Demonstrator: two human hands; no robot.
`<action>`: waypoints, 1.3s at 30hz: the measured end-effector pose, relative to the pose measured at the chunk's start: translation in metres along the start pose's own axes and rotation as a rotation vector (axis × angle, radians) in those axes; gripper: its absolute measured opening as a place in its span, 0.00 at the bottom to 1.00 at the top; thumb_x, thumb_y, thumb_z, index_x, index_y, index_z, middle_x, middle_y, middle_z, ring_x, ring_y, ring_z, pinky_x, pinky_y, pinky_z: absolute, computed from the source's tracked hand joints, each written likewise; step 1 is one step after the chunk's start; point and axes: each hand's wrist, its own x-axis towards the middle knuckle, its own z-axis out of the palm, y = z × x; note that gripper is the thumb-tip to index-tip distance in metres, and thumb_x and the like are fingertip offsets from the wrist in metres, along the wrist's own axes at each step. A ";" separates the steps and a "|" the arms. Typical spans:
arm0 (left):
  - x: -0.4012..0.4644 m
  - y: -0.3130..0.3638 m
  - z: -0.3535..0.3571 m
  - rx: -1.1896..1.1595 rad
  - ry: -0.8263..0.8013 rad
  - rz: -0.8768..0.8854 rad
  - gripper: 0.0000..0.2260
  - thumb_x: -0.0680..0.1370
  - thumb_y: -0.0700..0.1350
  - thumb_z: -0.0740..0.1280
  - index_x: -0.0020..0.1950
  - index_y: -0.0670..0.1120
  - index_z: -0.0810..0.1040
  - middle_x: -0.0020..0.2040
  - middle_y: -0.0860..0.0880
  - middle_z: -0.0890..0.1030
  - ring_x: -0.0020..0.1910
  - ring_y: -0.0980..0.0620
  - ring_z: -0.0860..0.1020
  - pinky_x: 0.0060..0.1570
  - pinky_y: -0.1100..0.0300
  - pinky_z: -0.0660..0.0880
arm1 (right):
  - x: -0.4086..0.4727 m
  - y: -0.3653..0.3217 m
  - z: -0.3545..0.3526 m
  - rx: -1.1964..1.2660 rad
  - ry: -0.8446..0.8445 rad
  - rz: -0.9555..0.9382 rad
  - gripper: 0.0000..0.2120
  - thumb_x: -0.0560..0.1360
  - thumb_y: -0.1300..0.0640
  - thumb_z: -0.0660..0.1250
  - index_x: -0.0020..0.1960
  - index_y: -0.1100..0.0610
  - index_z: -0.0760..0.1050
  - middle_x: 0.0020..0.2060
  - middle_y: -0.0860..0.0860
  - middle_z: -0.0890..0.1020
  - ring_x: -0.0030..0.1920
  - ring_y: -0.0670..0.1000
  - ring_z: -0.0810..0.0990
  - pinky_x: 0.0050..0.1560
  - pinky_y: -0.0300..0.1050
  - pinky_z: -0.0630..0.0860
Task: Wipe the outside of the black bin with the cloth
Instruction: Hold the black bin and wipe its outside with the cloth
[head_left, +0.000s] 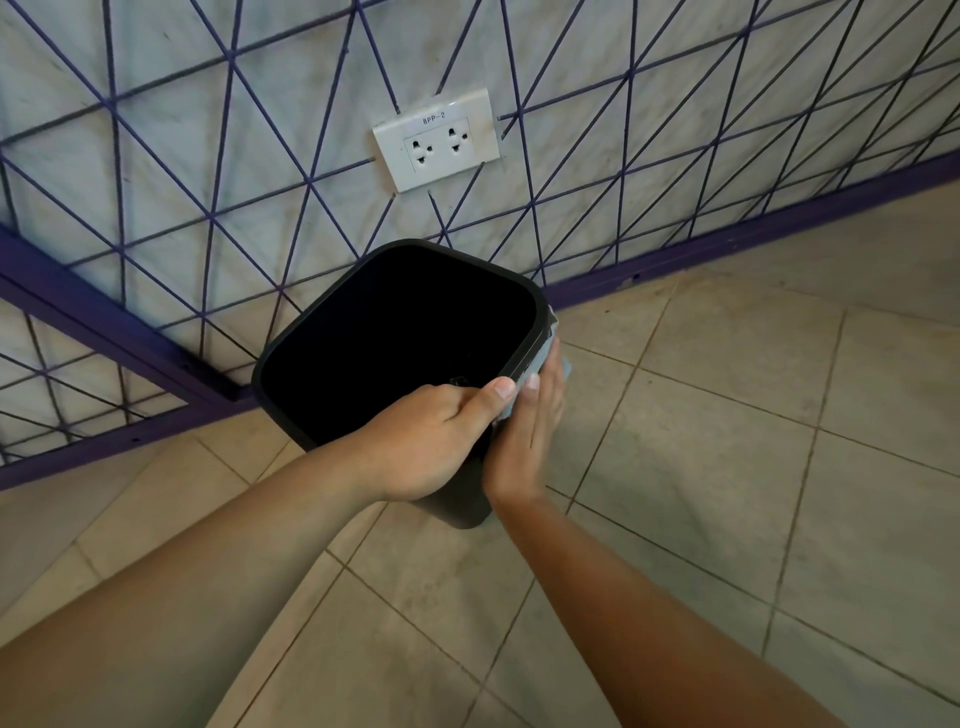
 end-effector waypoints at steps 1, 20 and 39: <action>0.000 0.000 0.000 0.008 0.004 -0.003 0.23 0.84 0.60 0.51 0.72 0.54 0.74 0.66 0.55 0.79 0.68 0.60 0.73 0.72 0.54 0.68 | 0.007 -0.003 -0.002 0.030 -0.006 0.044 0.27 0.91 0.46 0.46 0.89 0.50 0.56 0.87 0.42 0.58 0.72 0.15 0.46 0.71 0.15 0.43; 0.000 -0.001 0.001 -0.014 0.003 0.010 0.23 0.83 0.61 0.51 0.70 0.53 0.77 0.63 0.54 0.82 0.64 0.60 0.76 0.70 0.53 0.70 | -0.017 -0.002 0.005 0.004 0.109 -0.033 0.32 0.87 0.44 0.48 0.88 0.56 0.60 0.84 0.54 0.67 0.86 0.50 0.60 0.87 0.53 0.58; 0.000 0.001 -0.001 -0.011 -0.024 0.018 0.23 0.83 0.61 0.51 0.70 0.53 0.76 0.65 0.54 0.80 0.66 0.61 0.75 0.70 0.54 0.69 | -0.005 -0.003 0.002 0.003 0.088 -0.099 0.32 0.86 0.45 0.47 0.86 0.56 0.64 0.81 0.52 0.70 0.83 0.45 0.64 0.85 0.46 0.62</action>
